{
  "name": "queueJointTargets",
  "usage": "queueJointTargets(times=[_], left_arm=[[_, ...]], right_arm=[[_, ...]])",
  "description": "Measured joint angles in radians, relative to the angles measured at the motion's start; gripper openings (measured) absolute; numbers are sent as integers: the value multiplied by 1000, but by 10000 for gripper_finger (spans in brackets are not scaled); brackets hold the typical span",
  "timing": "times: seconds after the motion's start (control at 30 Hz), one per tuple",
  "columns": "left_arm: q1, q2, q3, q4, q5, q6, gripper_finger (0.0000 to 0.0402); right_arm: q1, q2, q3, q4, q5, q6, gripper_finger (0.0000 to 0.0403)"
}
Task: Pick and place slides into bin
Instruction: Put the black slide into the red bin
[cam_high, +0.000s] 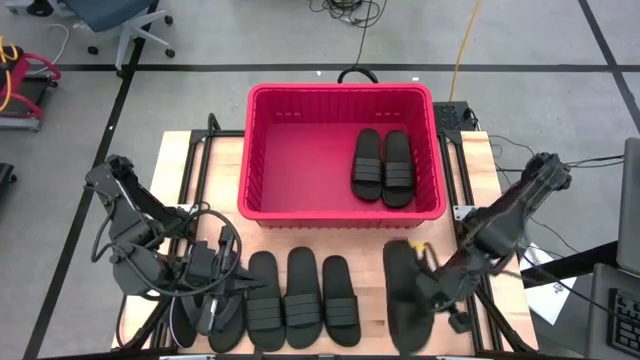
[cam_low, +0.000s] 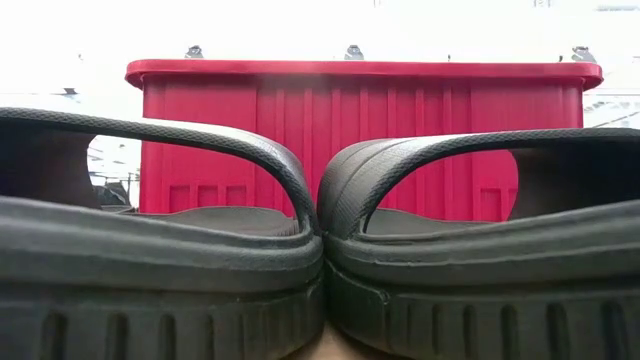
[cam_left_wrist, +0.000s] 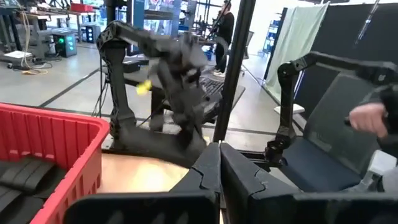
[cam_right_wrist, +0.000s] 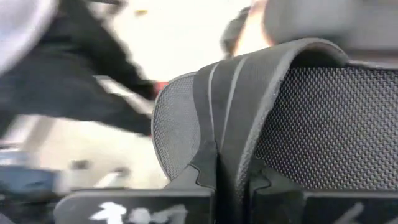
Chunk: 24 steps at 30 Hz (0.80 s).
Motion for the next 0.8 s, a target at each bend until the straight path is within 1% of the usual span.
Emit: queueJointTargets(times=[0.1, 0.17, 0.27, 0.4, 0.47, 0.6, 0.67, 0.73, 0.8], left_arm=[[1, 1, 0, -5, -10, 3, 2], [9, 4, 0, -6, -33, 18, 2], [18, 12, 0, -7, -94, 56, 4], [25, 13, 0, -8, -146, 69, 1], [34, 13, 0, -8, -155, 39, 6], [51, 13, 0, -8, -165, -21, 17], [57, 15, 0, -8, -164, -48, 18], [63, 19, 0, -7, -165, -57, 17], [65, 20, 0, -9, -173, -54, 12]], right_arm=[[-22, -11, 150, -233, 138, -50, 5], [-48, -26, 228, -344, 189, -74, 5], [-120, -54, 306, -476, 212, -124, 5], [-251, -101, 349, -594, 218, -225, 5], [-323, -124, 354, -635, 195, -298, 5], [-504, -156, 354, -678, 74, -485, 5], [-599, -161, 354, -680, 18, -580, 5], [-692, -162, 354, -671, -1, -663, 4], [-783, -160, 354, -615, -45, -729, 4]])
